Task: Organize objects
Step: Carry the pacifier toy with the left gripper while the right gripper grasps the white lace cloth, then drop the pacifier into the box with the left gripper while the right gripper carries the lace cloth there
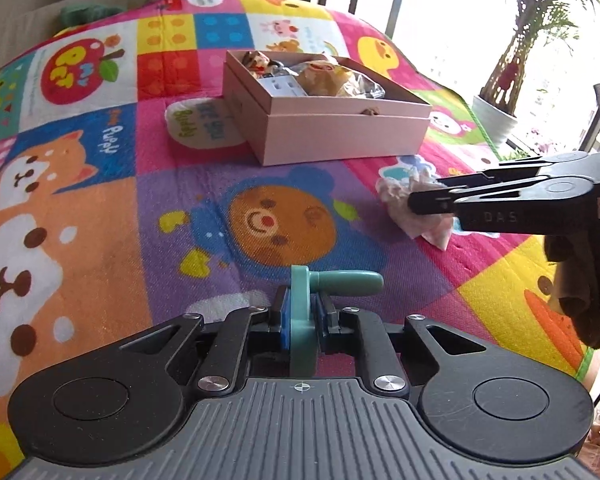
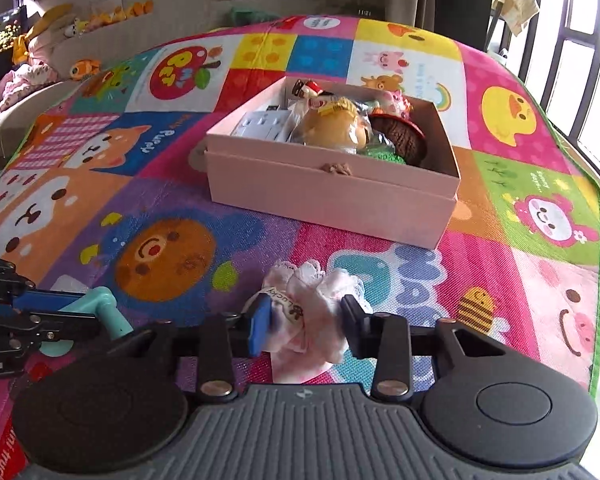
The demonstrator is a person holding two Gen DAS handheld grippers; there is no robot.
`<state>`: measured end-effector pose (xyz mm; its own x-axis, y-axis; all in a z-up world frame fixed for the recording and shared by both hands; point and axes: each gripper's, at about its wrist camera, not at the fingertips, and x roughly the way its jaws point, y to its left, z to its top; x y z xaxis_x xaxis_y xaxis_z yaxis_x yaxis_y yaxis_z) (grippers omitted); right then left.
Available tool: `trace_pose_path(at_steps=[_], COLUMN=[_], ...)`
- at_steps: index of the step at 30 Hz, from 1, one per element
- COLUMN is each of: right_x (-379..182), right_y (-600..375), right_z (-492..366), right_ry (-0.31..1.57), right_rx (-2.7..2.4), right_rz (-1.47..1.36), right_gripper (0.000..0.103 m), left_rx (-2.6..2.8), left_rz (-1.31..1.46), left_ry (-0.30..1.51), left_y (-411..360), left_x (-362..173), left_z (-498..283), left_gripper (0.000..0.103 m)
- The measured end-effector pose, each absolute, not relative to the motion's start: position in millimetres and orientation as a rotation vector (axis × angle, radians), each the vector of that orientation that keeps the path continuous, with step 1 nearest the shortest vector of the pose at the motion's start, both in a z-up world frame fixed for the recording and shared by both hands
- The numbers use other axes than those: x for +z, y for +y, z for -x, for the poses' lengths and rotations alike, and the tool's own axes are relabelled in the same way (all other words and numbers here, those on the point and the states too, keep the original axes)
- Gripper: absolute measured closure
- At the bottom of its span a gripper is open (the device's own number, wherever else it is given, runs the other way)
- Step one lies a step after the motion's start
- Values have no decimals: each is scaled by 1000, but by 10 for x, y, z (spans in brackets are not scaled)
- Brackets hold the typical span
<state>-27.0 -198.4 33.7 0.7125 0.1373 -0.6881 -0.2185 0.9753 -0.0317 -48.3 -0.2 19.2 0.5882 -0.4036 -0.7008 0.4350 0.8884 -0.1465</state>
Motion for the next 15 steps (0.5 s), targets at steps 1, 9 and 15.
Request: trace_pose_path(at_steps=[1,9,15], right_x=[366,725,1113], right_y=[-1998,-2110,-2385], right_z=[301,546,649], right_ry=[746,651,520], right_rx=[205,223,195], right_rz=[112,57,-12], right_gripper=[77,80,80], left_rx=[-485,-464,-460], left_rz=[-40,26,15], left_ry=[804,815,733], left_y=[-5,36,14], left_x=[193,214,554], left_z=[487,475,358], left_gripper=[87,89,89])
